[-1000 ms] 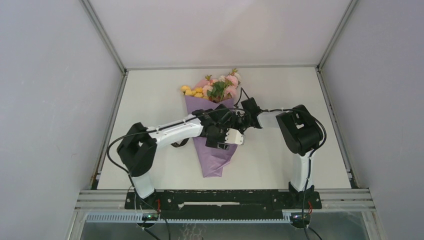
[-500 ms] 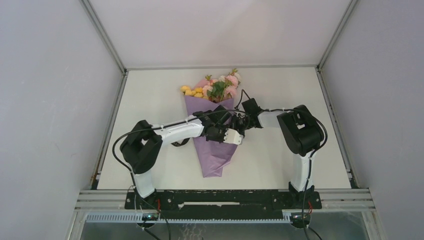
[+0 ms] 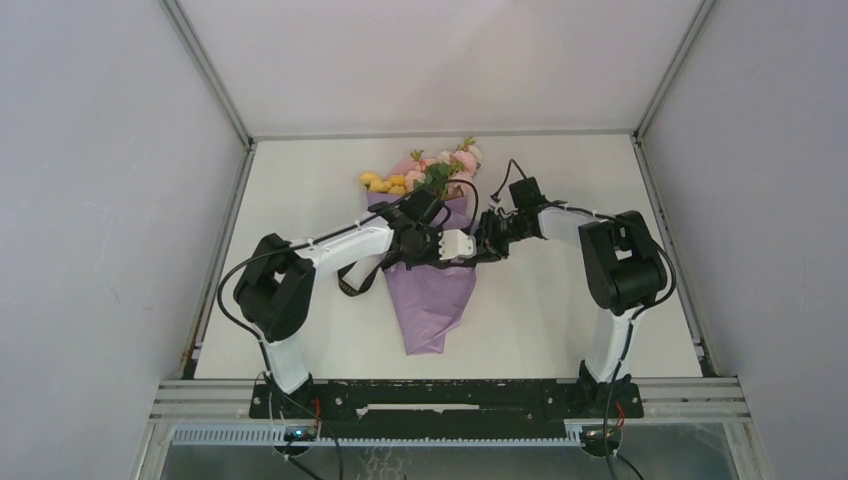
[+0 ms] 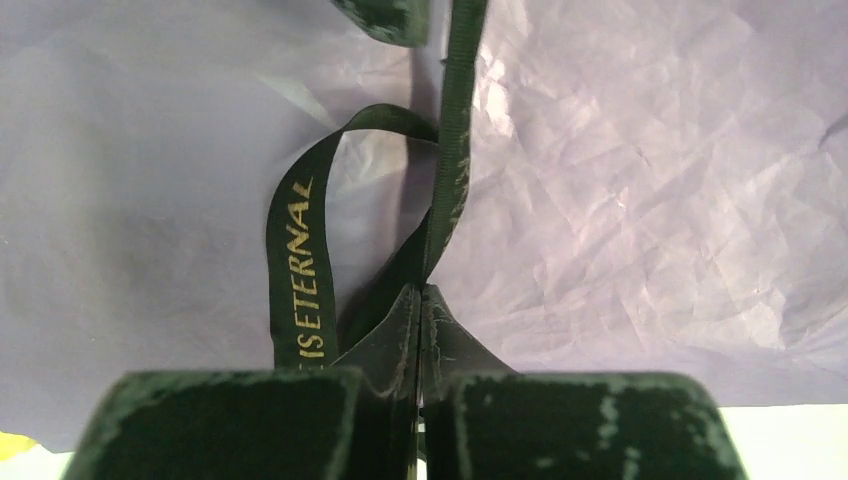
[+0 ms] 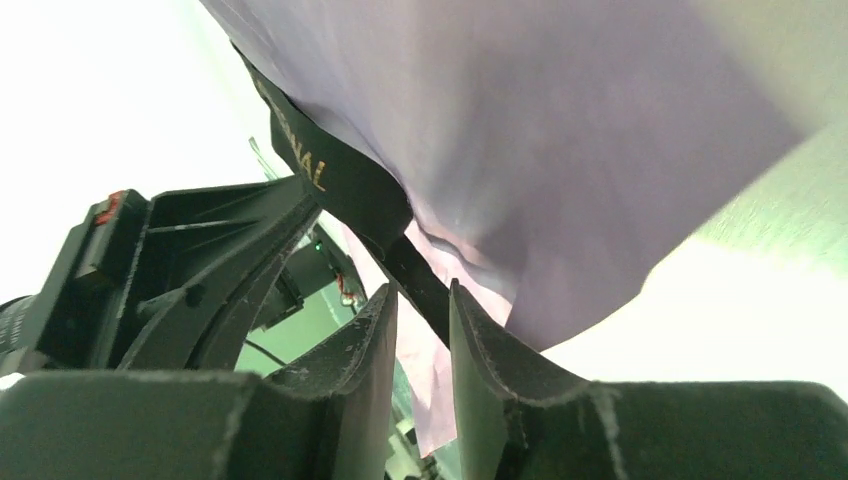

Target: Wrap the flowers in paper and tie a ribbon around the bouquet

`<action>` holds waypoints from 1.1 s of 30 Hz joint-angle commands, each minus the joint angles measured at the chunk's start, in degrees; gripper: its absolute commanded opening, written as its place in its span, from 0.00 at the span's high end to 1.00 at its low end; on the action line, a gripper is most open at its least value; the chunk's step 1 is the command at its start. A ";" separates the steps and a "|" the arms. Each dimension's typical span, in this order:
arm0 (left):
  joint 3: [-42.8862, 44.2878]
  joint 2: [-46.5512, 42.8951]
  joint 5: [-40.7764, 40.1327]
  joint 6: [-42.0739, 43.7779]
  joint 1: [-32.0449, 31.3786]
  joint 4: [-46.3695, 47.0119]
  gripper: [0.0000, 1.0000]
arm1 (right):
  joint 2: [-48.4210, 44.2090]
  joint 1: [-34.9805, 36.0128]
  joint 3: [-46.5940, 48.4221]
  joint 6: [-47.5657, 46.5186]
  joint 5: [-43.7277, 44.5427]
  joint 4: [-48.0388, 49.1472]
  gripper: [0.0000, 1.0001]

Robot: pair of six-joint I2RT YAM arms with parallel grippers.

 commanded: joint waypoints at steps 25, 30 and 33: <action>7.81 -3.80 9.34 -8.19 2.90 -2.71 1.00 | 8.54 6.06 14.54 -12.28 2.45 -12.68 1.00; 7.42 -2.90 10.54 -9.71 4.59 -0.56 1.00 | 8.51 7.66 14.30 -16.17 -1.17 -16.99 1.00; 7.52 -1.12 10.23 -10.59 4.86 -0.01 1.00 | 8.04 7.60 14.36 -17.26 -2.46 -18.25 0.94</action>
